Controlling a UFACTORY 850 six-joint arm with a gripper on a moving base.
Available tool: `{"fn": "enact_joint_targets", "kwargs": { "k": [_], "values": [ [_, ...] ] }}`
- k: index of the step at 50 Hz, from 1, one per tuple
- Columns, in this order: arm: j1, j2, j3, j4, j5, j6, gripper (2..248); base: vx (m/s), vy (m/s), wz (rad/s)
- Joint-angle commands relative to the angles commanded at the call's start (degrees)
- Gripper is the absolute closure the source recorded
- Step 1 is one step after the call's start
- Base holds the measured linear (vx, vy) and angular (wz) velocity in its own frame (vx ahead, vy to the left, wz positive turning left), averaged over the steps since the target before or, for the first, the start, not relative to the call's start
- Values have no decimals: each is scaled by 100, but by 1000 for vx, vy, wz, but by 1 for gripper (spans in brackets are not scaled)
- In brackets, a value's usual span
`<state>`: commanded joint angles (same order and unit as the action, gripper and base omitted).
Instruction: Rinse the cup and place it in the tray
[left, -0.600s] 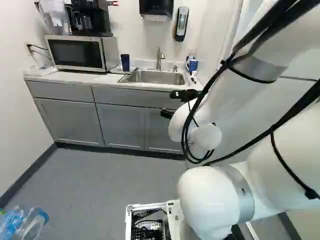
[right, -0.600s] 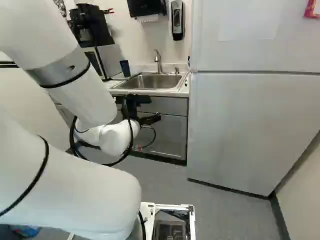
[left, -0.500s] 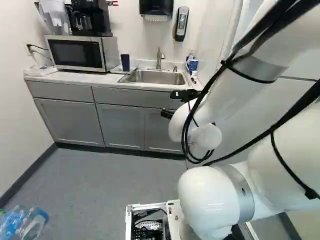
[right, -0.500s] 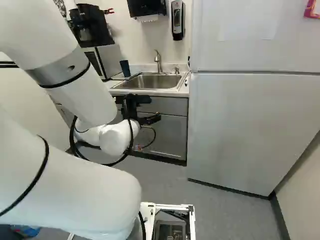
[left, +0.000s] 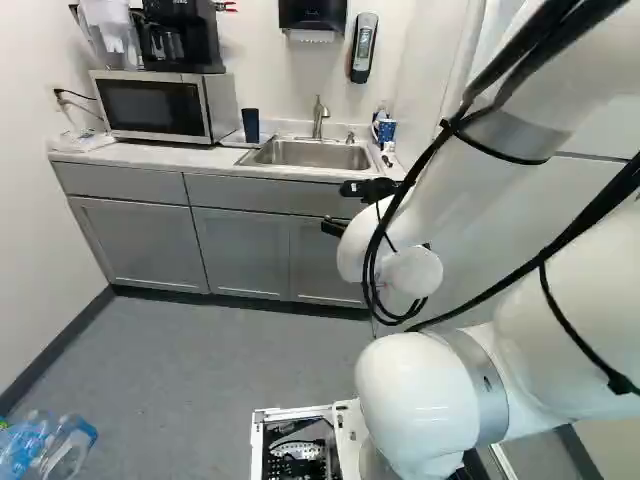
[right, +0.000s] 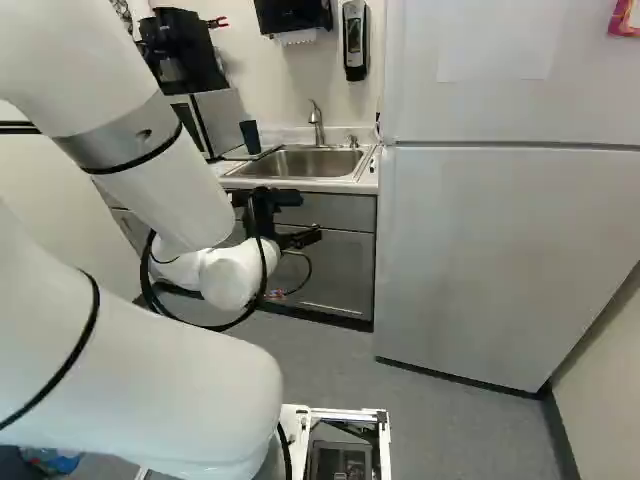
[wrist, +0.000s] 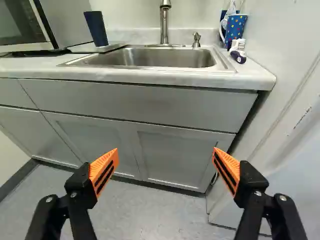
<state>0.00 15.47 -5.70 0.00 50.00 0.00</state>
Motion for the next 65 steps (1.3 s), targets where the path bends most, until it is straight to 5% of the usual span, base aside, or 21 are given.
{"fn": "enact_joint_targets", "kwargs": {
  "k": [65],
  "values": [
    [0, 372, -597, 0, 0, 0, 3, 0, 0, 0]
  ]
}}
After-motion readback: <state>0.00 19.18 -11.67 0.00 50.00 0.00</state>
